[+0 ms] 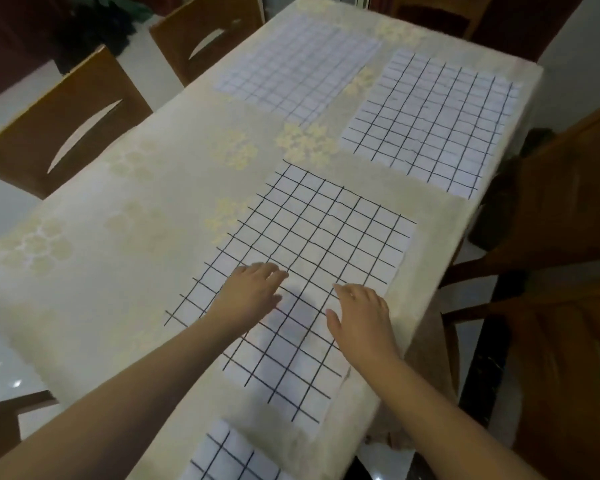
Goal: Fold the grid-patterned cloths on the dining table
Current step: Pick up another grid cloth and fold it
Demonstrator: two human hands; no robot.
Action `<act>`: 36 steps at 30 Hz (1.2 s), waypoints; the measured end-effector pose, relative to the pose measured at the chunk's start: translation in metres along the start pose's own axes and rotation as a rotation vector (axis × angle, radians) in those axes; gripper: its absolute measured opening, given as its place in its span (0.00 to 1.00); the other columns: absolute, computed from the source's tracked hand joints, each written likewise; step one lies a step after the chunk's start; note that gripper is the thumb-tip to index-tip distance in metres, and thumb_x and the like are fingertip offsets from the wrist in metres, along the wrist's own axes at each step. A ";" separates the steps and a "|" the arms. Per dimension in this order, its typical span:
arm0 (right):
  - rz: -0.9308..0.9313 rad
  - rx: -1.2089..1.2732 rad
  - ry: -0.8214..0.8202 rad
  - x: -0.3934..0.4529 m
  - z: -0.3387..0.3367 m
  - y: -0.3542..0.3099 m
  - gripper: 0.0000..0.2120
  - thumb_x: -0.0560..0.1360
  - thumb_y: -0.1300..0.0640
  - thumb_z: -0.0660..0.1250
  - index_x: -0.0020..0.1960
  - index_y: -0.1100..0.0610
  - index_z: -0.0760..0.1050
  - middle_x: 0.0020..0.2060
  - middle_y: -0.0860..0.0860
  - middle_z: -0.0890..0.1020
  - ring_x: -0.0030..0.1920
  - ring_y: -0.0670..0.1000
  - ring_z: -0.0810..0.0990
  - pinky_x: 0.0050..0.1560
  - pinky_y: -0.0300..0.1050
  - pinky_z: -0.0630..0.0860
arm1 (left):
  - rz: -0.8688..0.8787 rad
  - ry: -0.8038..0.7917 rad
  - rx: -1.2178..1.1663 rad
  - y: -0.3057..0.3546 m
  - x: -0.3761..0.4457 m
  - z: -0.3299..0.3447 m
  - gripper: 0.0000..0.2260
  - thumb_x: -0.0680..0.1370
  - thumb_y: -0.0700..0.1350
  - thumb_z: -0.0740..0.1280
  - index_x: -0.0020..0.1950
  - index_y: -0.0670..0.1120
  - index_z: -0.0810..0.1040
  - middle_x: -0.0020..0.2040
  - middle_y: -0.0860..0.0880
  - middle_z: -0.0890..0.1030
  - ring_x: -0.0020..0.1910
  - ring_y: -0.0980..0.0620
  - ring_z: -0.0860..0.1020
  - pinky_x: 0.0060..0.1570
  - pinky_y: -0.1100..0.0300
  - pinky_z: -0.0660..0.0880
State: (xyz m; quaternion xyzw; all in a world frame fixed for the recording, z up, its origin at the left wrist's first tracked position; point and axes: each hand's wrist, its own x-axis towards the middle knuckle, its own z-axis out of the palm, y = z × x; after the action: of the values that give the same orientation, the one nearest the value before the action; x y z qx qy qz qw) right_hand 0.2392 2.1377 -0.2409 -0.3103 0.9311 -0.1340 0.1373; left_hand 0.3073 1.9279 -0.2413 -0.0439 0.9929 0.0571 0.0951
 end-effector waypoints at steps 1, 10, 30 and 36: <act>0.004 0.000 -0.006 0.010 0.005 0.000 0.23 0.80 0.48 0.58 0.73 0.54 0.65 0.68 0.51 0.72 0.68 0.52 0.68 0.69 0.48 0.63 | -0.007 -0.001 -0.005 -0.005 0.009 0.005 0.21 0.79 0.50 0.66 0.70 0.47 0.71 0.69 0.46 0.73 0.67 0.44 0.72 0.64 0.48 0.68; 0.070 -0.084 0.079 0.056 0.048 0.004 0.14 0.72 0.49 0.72 0.55 0.53 0.78 0.47 0.50 0.81 0.48 0.54 0.77 0.48 0.50 0.73 | 0.023 0.077 0.016 -0.032 0.055 0.036 0.17 0.75 0.42 0.70 0.63 0.48 0.74 0.62 0.45 0.77 0.61 0.43 0.76 0.57 0.47 0.73; -0.016 -0.017 0.311 0.055 0.019 0.015 0.05 0.76 0.54 0.69 0.43 0.53 0.75 0.33 0.47 0.78 0.34 0.50 0.74 0.38 0.46 0.69 | 0.195 0.193 0.098 -0.055 0.069 -0.008 0.15 0.67 0.30 0.70 0.46 0.47 0.73 0.44 0.50 0.76 0.35 0.49 0.71 0.34 0.56 0.68; -0.110 0.020 0.432 0.057 -0.036 0.012 0.05 0.76 0.60 0.69 0.51 0.54 0.79 0.40 0.48 0.82 0.40 0.52 0.78 0.44 0.46 0.66 | 0.160 0.255 0.076 -0.046 0.063 -0.066 0.12 0.71 0.35 0.70 0.46 0.48 0.70 0.34 0.50 0.76 0.24 0.48 0.68 0.23 0.61 0.58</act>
State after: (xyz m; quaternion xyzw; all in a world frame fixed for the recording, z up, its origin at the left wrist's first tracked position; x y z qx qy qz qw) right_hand 0.1766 2.1182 -0.2214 -0.3236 0.9191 -0.2137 -0.0701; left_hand 0.2376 1.8690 -0.1942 0.0322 0.9987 0.0208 -0.0349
